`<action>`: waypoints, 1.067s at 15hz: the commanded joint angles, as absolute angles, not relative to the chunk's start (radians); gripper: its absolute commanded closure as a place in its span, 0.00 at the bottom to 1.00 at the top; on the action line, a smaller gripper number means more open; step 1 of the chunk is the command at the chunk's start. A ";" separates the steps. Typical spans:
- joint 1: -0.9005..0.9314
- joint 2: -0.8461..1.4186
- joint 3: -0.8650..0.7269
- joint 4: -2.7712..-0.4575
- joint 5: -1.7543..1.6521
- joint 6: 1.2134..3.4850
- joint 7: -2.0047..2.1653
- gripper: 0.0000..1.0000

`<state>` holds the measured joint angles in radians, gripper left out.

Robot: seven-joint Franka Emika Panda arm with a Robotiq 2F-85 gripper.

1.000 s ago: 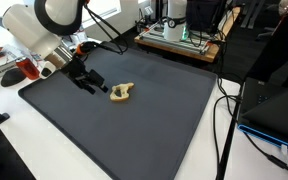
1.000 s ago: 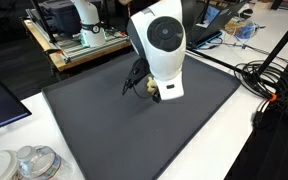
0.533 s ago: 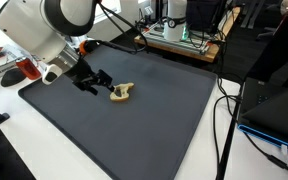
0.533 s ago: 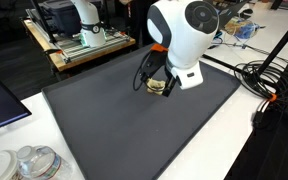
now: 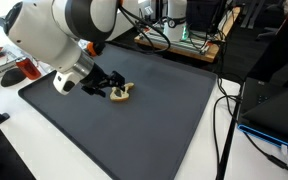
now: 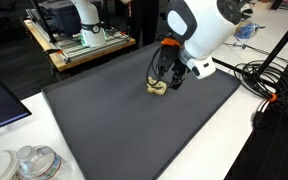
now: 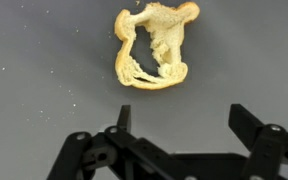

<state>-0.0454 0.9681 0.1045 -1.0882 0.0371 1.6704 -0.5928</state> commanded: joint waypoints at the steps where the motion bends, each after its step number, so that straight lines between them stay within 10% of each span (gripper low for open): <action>1: 0.017 0.981 0.087 -1.048 -0.031 1.658 -0.517 0.00; 16: 0.226 0.978 -0.026 -1.033 -0.150 1.683 0.155 0.00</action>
<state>0.1927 0.9680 0.0005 -1.0583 -0.1266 1.6908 0.0333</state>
